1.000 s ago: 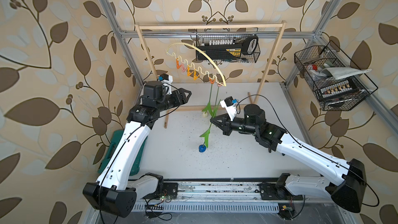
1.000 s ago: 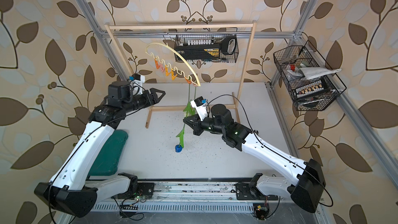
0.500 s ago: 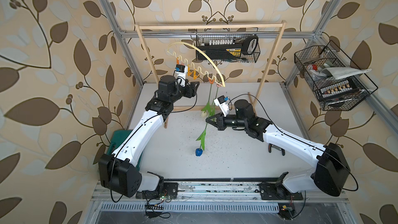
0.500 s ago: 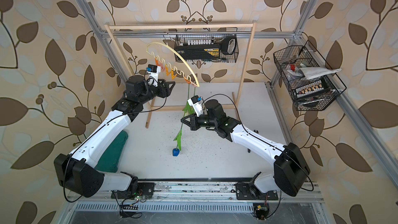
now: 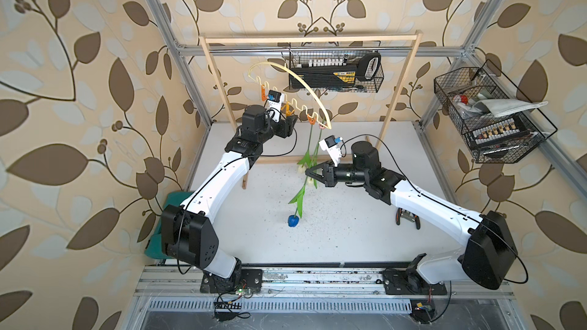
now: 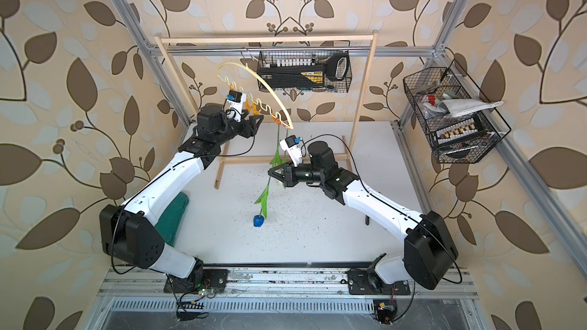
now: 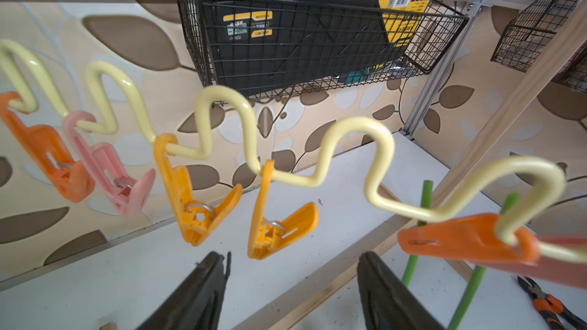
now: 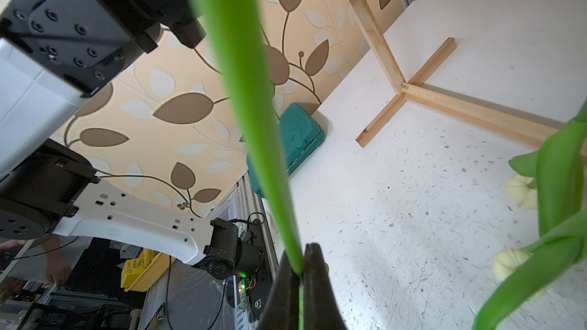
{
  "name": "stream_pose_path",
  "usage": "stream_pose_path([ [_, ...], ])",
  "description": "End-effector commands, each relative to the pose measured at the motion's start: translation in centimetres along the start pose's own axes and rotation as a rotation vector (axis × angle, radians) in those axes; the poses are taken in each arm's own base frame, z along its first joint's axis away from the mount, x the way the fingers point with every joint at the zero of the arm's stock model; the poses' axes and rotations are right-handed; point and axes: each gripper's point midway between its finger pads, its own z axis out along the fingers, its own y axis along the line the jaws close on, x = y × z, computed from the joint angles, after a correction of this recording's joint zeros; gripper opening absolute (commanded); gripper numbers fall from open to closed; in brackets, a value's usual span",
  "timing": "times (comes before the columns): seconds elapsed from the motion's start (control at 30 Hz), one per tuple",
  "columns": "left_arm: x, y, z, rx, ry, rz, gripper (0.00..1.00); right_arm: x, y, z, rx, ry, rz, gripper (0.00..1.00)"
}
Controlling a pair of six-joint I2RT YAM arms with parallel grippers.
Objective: Dry the flowers on a clothes hanger
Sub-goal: Open the clamp at the hanger.
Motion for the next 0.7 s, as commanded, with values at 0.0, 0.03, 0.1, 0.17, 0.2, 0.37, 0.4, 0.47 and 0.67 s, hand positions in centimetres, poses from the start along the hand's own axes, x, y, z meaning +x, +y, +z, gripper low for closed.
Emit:
stream_pose_path([
  [0.0,-2.9,-0.6,0.0,0.005,-0.063,0.055,0.70,-1.3,1.2,-0.2,-0.049,-0.018,-0.019,0.00],
  [0.03,-2.9,-0.5,0.1,0.003,-0.060,0.056,0.70,-1.3,1.3,-0.2,-0.050,-0.019,-0.022,0.00],
  [0.1,-3.0,-0.5,0.3,0.004,-0.060,0.063,0.70,-1.3,1.3,-0.2,-0.052,-0.018,-0.022,0.00],
  [0.17,-3.3,-0.5,0.4,0.002,-0.063,0.070,0.70,-1.2,1.3,-0.2,-0.057,-0.012,-0.019,0.00],
  [0.2,-3.3,-0.4,0.6,0.001,-0.060,0.074,0.70,-1.2,1.3,-0.1,-0.060,-0.010,-0.016,0.00],
  [0.37,-3.1,-0.5,1.2,0.011,-0.042,0.082,0.70,-1.3,1.6,-0.1,-0.082,-0.007,-0.011,0.00],
  [0.4,-3.0,-0.5,1.4,0.011,-0.036,0.085,0.69,-1.3,1.6,-0.1,-0.084,-0.006,-0.011,0.00],
  [0.47,-2.9,-0.4,1.6,0.007,-0.027,0.090,0.69,-1.4,1.5,-0.1,-0.085,-0.006,-0.008,0.00],
  [0.67,-3.4,-0.4,1.7,0.006,-0.028,0.095,0.68,-1.5,1.7,-0.1,-0.103,-0.004,0.001,0.00],
])
